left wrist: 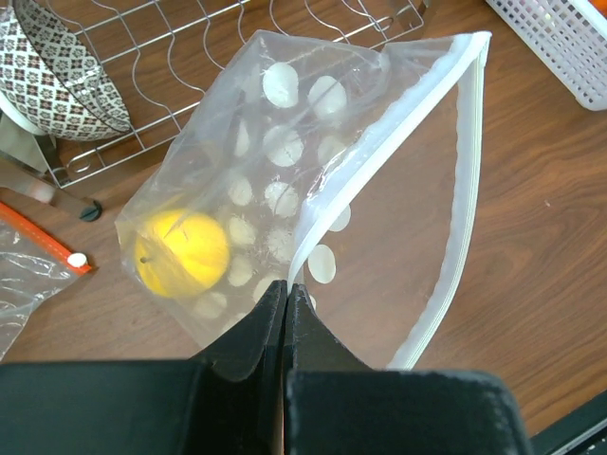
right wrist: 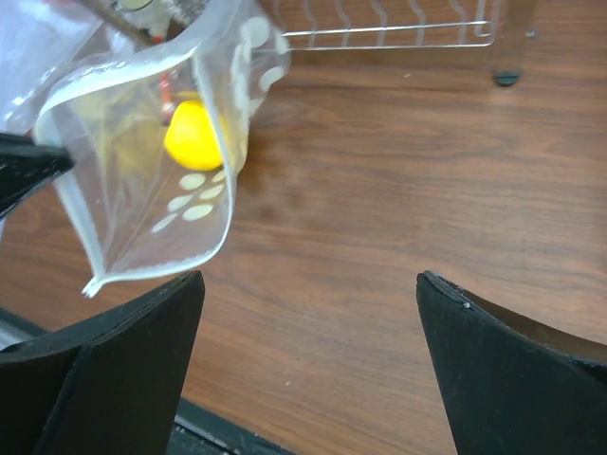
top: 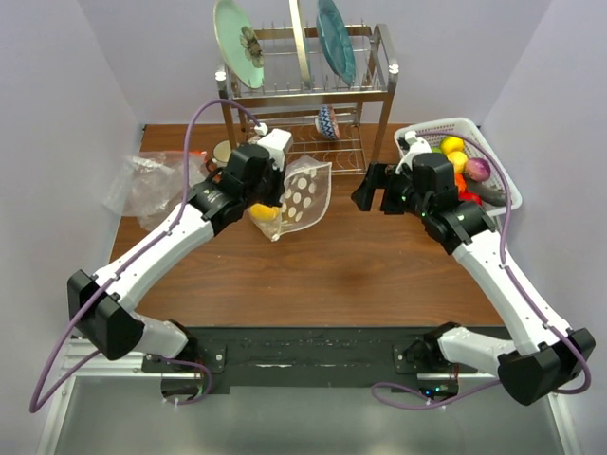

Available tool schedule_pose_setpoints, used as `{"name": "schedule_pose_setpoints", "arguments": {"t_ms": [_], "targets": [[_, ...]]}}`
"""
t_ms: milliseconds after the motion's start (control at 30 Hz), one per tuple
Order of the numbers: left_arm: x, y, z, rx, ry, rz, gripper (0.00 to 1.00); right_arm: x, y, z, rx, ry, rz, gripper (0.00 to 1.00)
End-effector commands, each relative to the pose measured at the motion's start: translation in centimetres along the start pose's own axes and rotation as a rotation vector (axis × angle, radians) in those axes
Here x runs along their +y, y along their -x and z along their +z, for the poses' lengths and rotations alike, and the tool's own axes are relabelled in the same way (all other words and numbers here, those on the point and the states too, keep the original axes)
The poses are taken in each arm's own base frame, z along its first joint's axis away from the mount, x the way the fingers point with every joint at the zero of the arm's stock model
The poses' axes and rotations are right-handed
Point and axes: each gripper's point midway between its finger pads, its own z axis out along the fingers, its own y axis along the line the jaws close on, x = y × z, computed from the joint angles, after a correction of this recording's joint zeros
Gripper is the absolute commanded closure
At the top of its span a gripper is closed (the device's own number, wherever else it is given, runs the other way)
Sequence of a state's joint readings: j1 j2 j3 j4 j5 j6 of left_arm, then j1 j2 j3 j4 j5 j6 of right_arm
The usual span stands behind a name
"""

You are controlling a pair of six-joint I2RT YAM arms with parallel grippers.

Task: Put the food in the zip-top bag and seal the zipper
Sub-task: Adjust the zipper food storage bag at the center of the board, then pick up the fake vegetable from the bin.

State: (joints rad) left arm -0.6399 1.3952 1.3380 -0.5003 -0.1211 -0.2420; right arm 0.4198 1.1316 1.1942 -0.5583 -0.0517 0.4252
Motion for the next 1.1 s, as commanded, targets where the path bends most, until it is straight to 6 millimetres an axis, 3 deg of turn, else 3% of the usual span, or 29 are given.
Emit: {"name": "schedule_pose_setpoints", "arguments": {"t_ms": [0, 200, 333, 400, 633, 1067], "targets": [[0.8, 2.7, -0.7, -0.111, 0.027, 0.022, 1.0, -2.2, 2.2, -0.7, -0.078, -0.143, -0.007, 0.01], [0.9, 1.8, -0.5, -0.132, 0.02, 0.024, 1.0, -5.5, 2.8, -0.9, -0.087, -0.264, 0.002, 0.01], [1.0, 0.9, -0.4, -0.134, 0.014, 0.024, 1.0, -9.8, 3.9, -0.4, -0.105, -0.325, 0.119, 0.01], [0.9, 1.2, -0.7, -0.157, 0.005, 0.027, 1.0, -10.6, 4.3, -0.1, -0.125, -0.322, 0.171, 0.01], [0.9, 0.9, -1.3, -0.184, -0.007, 0.025, 1.0, -17.1, 6.9, -0.1, -0.217, -0.512, 0.254, 0.01], [0.3, 0.4, -1.8, -0.203, -0.05, 0.009, 1.0, -27.5, 6.1, 4.0, -0.178, -0.825, 0.262, 0.01]]}}
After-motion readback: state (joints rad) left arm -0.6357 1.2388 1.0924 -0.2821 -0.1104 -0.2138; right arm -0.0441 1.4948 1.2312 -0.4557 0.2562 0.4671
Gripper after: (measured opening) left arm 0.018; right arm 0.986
